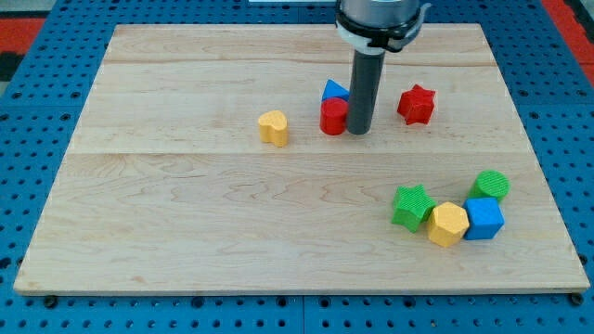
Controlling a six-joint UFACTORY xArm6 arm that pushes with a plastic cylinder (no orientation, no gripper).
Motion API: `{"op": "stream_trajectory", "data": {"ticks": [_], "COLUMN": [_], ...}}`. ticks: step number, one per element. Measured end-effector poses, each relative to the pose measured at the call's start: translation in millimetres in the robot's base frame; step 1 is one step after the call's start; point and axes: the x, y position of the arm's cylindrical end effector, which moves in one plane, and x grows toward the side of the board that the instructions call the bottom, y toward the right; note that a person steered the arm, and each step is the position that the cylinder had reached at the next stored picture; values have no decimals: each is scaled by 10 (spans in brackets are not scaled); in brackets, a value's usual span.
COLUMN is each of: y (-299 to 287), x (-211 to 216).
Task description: Push the blue triangle along with the red circle towards the yellow heart
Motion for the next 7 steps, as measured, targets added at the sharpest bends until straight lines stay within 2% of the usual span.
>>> {"op": "stream_trajectory", "data": {"ticks": [2, 3, 4, 7], "y": [717, 737, 515, -327], "x": [-152, -613, -723, -703]}}
